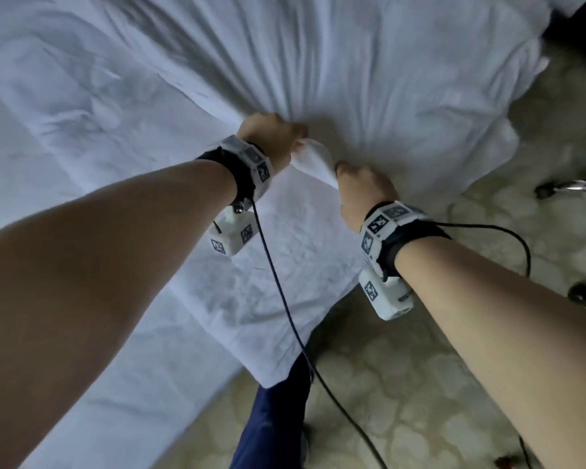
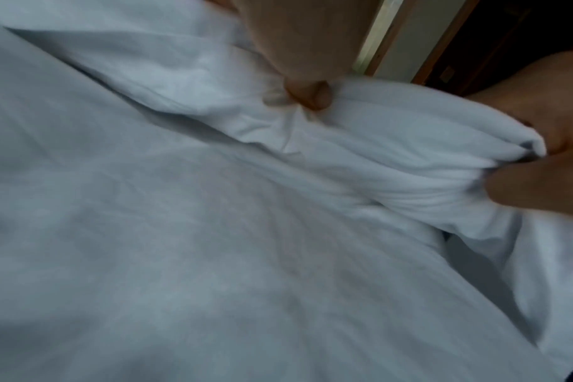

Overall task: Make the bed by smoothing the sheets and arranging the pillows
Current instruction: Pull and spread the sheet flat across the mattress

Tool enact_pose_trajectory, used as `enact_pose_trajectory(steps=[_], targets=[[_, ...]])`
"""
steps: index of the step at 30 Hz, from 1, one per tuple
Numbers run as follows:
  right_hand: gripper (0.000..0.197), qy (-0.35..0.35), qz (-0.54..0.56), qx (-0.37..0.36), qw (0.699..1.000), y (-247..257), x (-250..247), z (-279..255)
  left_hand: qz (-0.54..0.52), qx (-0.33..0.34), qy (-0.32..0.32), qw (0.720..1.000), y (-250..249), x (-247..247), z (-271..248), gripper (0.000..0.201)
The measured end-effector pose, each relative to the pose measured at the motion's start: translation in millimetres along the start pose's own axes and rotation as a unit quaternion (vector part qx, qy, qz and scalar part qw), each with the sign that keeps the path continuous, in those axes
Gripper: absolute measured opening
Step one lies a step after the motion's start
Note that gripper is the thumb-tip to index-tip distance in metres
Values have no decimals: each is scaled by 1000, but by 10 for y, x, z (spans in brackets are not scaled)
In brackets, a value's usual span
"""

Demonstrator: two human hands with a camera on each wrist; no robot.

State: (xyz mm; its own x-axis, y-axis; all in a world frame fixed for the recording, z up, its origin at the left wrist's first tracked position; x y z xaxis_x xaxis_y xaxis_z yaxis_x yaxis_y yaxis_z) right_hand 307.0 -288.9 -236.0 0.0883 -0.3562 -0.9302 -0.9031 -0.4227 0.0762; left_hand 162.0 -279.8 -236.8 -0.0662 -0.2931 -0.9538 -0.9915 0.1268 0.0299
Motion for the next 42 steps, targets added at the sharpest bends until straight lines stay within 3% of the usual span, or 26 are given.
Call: enact_pose_trajectory(steps=[7,13,18,25,28,30,32,36,39,42], targets=[[27,-44,21,-26,998,601,-214,-1012,56,6,-48,997,36,-412,-1153,23],[26,-26,60,-51,997,1319,-171,-1727,62,3,-43,997,240,-476,-2146,22],[24,-1,68,-37,997,1756,413,-2069,63,4,28,998,341,93,-2655,21],[39,-23,-34,43,998,1930,1326,-1922,45,27,54,997,424,920,-2597,25],[61,-20,-98,92,991,2040,1570,-1854,-19,78,59,995,513,1210,-2673,37],[86,-7,-111,141,984,2058,1798,-1869,-47,158,7,986,626,1389,-2872,53],[108,0,-76,217,973,2203,1849,-1995,-42,208,-18,977,965,1591,-3264,66],[111,22,9,332,943,2869,1833,-2158,-10,210,46,977,2160,1879,-4005,64],[103,35,45,302,952,3448,1696,-1985,-2,126,91,988,3119,1932,-4257,61],[82,52,33,195,979,4029,1458,-1707,-4,80,106,991,3603,1805,-4235,56]])
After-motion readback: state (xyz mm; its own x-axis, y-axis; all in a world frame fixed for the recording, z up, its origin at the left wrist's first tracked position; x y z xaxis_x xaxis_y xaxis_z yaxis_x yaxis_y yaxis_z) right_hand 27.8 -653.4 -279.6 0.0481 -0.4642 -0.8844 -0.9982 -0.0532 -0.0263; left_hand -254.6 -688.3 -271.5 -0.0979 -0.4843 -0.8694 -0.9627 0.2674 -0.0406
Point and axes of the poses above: each hand's wrist, its own z-axis towards the middle knuckle, its own x-axis out of the palm, y = z × x, the point moved 6 cm from there along z, towards the middle knuckle, and after that the axes turned 11 degrees about x, right-handed, at the moved point
